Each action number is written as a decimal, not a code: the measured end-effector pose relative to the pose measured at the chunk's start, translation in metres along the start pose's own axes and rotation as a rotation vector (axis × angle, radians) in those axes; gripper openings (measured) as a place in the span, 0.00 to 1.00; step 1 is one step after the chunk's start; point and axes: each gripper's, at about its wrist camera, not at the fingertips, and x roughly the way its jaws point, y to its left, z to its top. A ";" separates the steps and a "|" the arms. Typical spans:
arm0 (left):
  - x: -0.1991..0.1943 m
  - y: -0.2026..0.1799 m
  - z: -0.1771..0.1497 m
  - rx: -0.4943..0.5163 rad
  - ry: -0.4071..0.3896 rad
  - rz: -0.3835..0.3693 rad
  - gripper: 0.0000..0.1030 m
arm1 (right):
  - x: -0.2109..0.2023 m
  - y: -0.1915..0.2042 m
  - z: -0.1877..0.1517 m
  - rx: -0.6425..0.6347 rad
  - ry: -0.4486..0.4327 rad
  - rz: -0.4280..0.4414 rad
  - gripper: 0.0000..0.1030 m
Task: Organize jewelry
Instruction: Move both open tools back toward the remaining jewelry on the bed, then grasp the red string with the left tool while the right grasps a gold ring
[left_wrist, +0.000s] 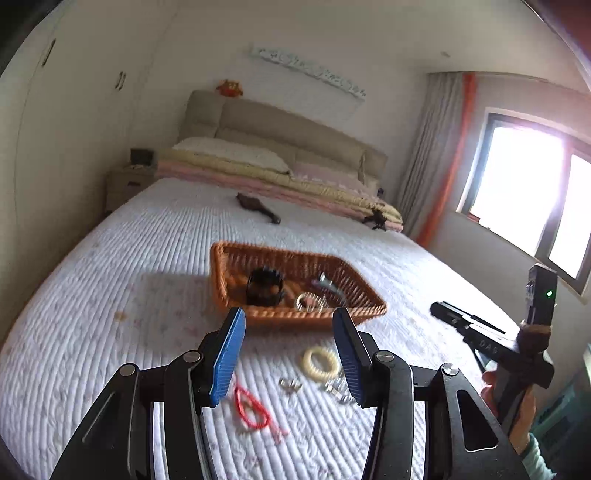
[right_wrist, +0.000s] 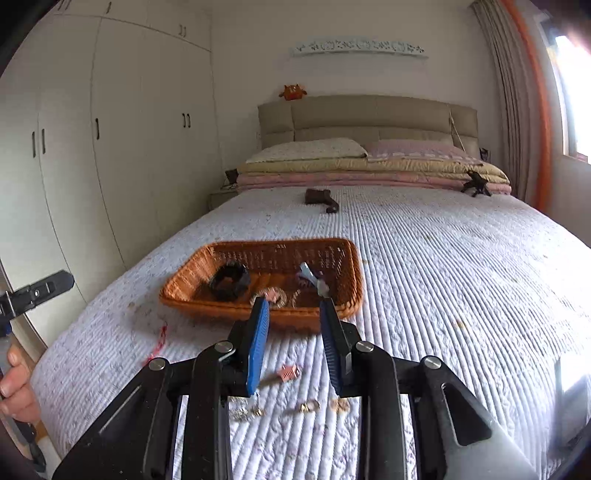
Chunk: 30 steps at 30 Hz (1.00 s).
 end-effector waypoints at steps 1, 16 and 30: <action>0.004 0.003 -0.006 -0.011 0.021 0.010 0.49 | 0.003 -0.005 -0.005 0.008 0.016 0.004 0.30; 0.057 0.050 -0.063 -0.162 0.207 0.079 0.49 | 0.048 -0.010 -0.067 0.090 0.235 0.046 0.30; 0.076 0.044 -0.075 -0.117 0.303 0.133 0.49 | 0.073 -0.008 -0.085 0.118 0.328 -0.038 0.30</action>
